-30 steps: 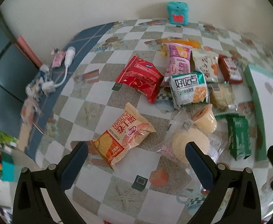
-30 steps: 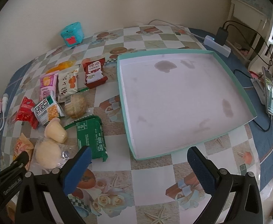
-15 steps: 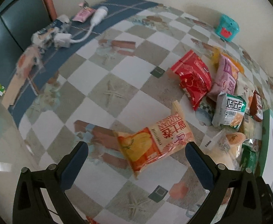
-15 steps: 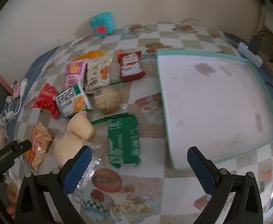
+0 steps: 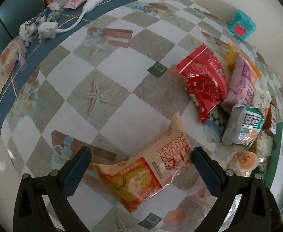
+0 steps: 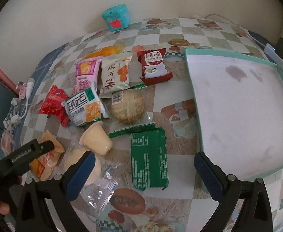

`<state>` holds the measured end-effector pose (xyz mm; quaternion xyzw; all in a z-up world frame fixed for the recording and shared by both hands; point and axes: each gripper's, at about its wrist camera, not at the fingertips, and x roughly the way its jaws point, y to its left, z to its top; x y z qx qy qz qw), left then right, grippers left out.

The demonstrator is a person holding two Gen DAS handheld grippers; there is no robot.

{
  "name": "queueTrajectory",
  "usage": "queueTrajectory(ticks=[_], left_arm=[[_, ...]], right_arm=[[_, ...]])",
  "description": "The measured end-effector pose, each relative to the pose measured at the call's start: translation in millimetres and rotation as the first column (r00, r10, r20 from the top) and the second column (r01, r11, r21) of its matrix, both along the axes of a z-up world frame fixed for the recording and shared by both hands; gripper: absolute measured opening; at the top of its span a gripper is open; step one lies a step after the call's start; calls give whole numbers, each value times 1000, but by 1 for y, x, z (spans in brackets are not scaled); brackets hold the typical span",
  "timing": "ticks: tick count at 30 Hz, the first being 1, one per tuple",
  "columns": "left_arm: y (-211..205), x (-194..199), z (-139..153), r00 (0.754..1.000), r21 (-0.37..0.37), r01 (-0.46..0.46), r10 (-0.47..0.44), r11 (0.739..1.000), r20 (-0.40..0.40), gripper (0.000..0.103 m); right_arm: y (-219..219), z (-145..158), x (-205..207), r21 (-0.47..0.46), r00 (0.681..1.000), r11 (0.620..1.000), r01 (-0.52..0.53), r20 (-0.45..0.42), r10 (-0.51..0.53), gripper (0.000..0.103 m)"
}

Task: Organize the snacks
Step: 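Grasp the orange bread bag with the left tool while the right tool grasps the green packet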

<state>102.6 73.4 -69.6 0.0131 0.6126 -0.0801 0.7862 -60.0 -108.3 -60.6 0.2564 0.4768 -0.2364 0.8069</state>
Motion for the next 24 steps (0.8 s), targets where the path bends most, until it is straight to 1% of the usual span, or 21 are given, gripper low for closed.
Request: queueTrajectory(ticks=[2, 5, 7, 10, 12, 16, 18, 22, 24], left_arm=[[0, 1, -1, 1000, -5, -1, 1, 1000, -4, 103], [3, 2, -2, 1000, -6, -8, 8, 1000, -9, 103], [9, 0, -5, 1000, -13, -23, 23, 1000, -14, 103], [19, 4, -7, 999, -21, -50, 49, 999, -19, 103], [23, 4, -8, 998, -24, -61, 60, 998, -22, 103], [27, 7, -9, 998, -24, -60, 59, 998, -24, 103], [30, 3, -12, 998, -21, -56, 56, 998, -20, 103], [30, 1, -15, 999, -19, -49, 49, 999, -19, 103], [28, 0, -15, 999, -21, -48, 47, 999, -22, 103]], right_arm=[[-5, -1, 1, 9, 1000, 1000, 17, -1, -17, 103], [-8, 0, 1, 11, 1000, 1000, 23, 8, -23, 97], [-8, 2, 0, 5, 1000, 1000, 22, 13, -22, 95], [-8, 4, 0, 6, 1000, 1000, 19, 17, -20, 88], [-8, 4, 0, 20, 1000, 1000, 11, 19, -11, 81], [-6, 5, -1, 13, 1000, 1000, 3, 21, -4, 76], [-5, 2, 0, 17, 1000, 1000, -4, 4, 4, 70], [-1, -8, 4, 25, 999, 999, -26, -38, 27, 65], [-2, -12, 5, 28, 998, 999, -28, -53, 29, 56]])
